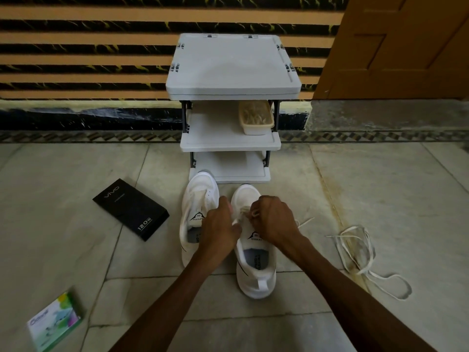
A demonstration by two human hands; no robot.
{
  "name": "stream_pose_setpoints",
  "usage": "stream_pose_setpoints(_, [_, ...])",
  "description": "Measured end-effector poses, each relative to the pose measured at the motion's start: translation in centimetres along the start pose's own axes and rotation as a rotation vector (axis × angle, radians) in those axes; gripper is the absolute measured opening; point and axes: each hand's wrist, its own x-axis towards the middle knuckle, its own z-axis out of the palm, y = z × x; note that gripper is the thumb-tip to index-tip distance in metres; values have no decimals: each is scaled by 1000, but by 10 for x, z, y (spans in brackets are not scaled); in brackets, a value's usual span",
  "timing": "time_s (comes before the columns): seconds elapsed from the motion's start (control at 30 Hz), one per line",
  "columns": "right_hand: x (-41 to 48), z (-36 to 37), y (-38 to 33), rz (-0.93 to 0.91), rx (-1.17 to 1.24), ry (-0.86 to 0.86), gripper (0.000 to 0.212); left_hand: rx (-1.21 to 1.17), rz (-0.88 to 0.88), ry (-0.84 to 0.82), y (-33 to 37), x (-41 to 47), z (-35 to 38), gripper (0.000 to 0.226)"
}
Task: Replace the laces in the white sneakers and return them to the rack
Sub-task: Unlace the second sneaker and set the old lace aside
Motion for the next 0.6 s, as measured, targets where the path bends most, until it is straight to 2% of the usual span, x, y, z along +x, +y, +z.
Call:
stream_pose_setpoints(0.07, [1,-15,5,29,266,182,14,-3,8,15,-2,0,1,29])
stream_pose_setpoints(0.13, [1,-32,11,119,518,413,19,-1,6,23,-3,0,1,28])
stream_pose_setpoints(0.2, [6,-44,21,196,585,481,19,11,11,14,-4,2,3,26])
stream_pose_setpoints(0.27, [13,-46,33,191,385,264,11,31,43,-26,-2,2,4,27])
stream_pose_setpoints(0.3, [13,-44,35,168,240,113,18,36,66,-58,-1,1,6,32])
stream_pose_setpoints(0.33, [10,-40,35,145,107,-2,35,42,92,-98,1,2,8,40])
stream_pose_setpoints(0.37, [6,-35,35,126,22,-53,49,56,114,-136,1,4,10,46])
stream_pose_setpoints(0.43, [-6,-27,31,117,-22,1,53,77,137,-194,1,8,14,52])
stream_pose_setpoints(0.6, [-27,-11,12,56,-116,-8,29,107,111,-227,0,18,21,42])
